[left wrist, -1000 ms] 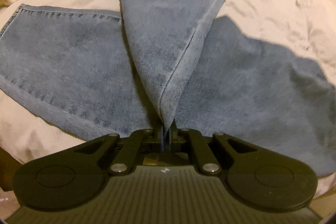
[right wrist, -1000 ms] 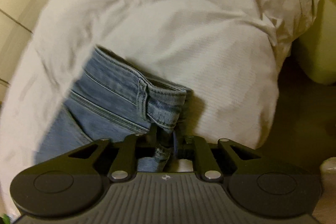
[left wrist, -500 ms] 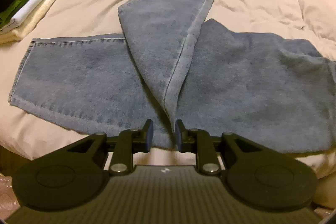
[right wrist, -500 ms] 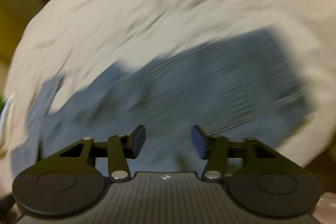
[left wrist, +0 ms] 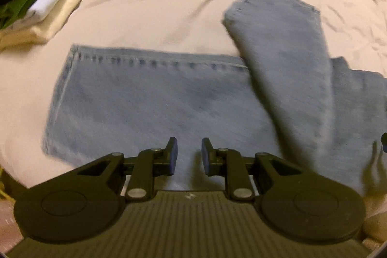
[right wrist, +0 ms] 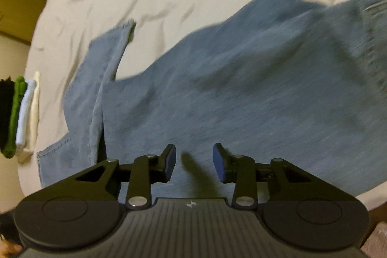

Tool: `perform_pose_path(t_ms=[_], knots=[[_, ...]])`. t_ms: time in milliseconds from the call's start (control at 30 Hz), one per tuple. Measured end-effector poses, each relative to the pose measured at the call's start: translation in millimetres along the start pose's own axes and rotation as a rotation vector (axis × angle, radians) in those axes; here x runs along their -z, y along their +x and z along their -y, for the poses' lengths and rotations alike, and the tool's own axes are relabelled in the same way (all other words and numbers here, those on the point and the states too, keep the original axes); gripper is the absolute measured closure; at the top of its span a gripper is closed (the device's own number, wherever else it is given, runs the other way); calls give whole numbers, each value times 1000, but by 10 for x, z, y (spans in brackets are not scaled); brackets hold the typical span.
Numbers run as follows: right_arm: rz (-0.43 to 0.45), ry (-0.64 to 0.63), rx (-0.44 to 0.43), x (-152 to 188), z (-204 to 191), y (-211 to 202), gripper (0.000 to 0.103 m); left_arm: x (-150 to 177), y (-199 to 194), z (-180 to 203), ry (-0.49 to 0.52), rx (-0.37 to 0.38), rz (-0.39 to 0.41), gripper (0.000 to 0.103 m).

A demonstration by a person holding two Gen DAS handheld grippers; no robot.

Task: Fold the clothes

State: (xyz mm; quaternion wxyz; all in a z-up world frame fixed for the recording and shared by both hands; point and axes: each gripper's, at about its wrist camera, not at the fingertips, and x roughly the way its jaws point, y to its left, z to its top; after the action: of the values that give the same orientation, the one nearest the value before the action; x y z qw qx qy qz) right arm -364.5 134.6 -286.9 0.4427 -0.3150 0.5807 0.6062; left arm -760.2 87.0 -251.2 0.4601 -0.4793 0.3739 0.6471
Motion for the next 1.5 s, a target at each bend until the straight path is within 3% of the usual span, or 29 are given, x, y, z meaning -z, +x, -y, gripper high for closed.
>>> perform_pose_path(t_ms=[200, 433, 533, 633, 800, 833, 867, 900, 1000, 1133, 1267, 1333, 1400, 1500], knots=[[71, 27, -52, -7, -482, 156, 64, -420, 137, -318, 78, 6, 1, 83], [145, 87, -131, -484, -619, 284, 62, -737, 193, -358, 64, 17, 0, 77], [131, 167, -209, -728, -575, 490, 62, -828, 228, -420, 20, 24, -20, 77], [70, 224, -275, -952, -571, 762, 48, -891, 273, -493, -20, 16, -38, 77], [-18, 283, -263, -1123, -657, 1264, 46, -951, 276, -675, -72, 3, -45, 77], [-17, 296, -270, -1131, -677, 1310, 52, -953, 270, -730, -82, 3, -48, 76], [-9, 296, -281, -1145, -713, 1328, 83, -955, 264, -784, -91, 3, -51, 77], [8, 280, -296, -1159, -776, 1317, 90, -956, 257, -840, -101, 3, -53, 76], [127, 79, -298, -1122, -1198, 1059, 92, -928, 148, -1053, -130, 18, -39, 76], [242, -324, -303, -688, -2110, 635, 92, -841, -9, -1443, -176, 70, -26, 77], [136, -474, -257, 167, -2635, 817, 92, -658, -160, -1848, -144, 86, -21, 77], [82, -548, -233, 595, -2898, 908, 83, -567, -239, -2081, -135, 108, -25, 77], [27, -622, -208, 1022, -3161, 999, 67, -475, -301, -2319, -128, 137, -24, 77], [-45, -658, -154, 1545, -3384, 1142, 61, -332, -324, -2588, -112, 172, -32, 76]])
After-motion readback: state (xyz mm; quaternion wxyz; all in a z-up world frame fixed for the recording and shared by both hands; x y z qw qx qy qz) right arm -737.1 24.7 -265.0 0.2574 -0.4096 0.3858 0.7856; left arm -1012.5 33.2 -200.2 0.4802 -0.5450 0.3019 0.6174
